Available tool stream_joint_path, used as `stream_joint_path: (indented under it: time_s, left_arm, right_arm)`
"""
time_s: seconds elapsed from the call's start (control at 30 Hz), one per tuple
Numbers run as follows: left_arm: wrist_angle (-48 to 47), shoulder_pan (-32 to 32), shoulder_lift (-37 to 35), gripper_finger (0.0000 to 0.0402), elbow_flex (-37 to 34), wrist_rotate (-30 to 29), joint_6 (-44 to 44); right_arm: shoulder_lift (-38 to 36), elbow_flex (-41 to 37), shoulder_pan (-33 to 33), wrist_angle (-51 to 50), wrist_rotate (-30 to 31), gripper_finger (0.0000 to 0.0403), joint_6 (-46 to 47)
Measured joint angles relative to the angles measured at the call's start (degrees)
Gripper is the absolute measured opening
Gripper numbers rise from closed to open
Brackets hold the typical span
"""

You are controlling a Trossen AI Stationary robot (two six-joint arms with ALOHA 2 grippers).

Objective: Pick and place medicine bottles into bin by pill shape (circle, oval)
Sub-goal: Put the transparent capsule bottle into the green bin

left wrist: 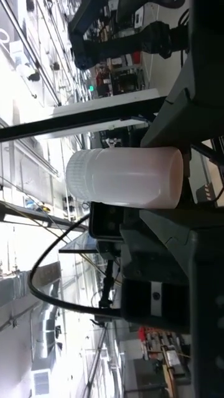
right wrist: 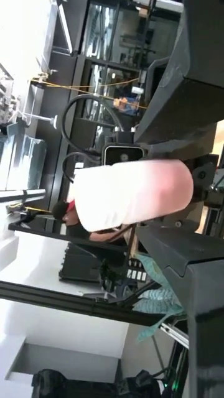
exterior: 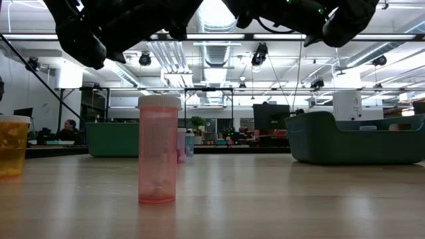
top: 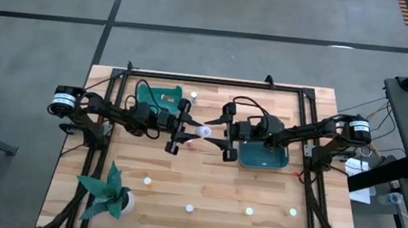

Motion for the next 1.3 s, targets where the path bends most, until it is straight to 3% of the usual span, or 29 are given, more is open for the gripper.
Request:
stream_joint_path:
  time_s: [0.27, 0.63, 0.73, 0.97, 1.13, 1.3]
  left_arm:
    - [0.02, 0.24, 0.0, 0.0128, 0.01, -2.27, 0.04]
    - [0.24, 0.22, 0.02, 0.0133, -0.05, -2.38, -0.04]
    - [0.22, 0.22, 0.02, 0.0135, -0.05, -2.53, -0.91]
    - [-0.18, 0.17, 0.02, 0.0208, -0.47, -2.57, -1.46]
    - [-0.58, 0.78, -0.95, 0.0261, -2.15, -2.89, -1.42]
    - [-9.14, 2.04, -4.83, 0.0273, -3.31, -2.89, -1.22]
  right_arm:
    - [0.53, 1.17, -0.04, -0.09, 0.04, 0.0212, -0.53]
    - [2.91, 3.23, -0.2, 0.17, 0.12, 0.0126, -2.54]
    - [2.86, 3.23, -0.2, 0.03, 0.15, 0.0121, -2.06]
    - [2.81, 3.23, -0.2, -0.74, 0.1, 0.0125, -0.79]
    - [0.37, 3.21, -0.3, -8.13, -0.09, 0.0126, 1.43]
    - [-4.72, 3.21, -0.44, -24.99, 3.66, 0.0126, 3.91]
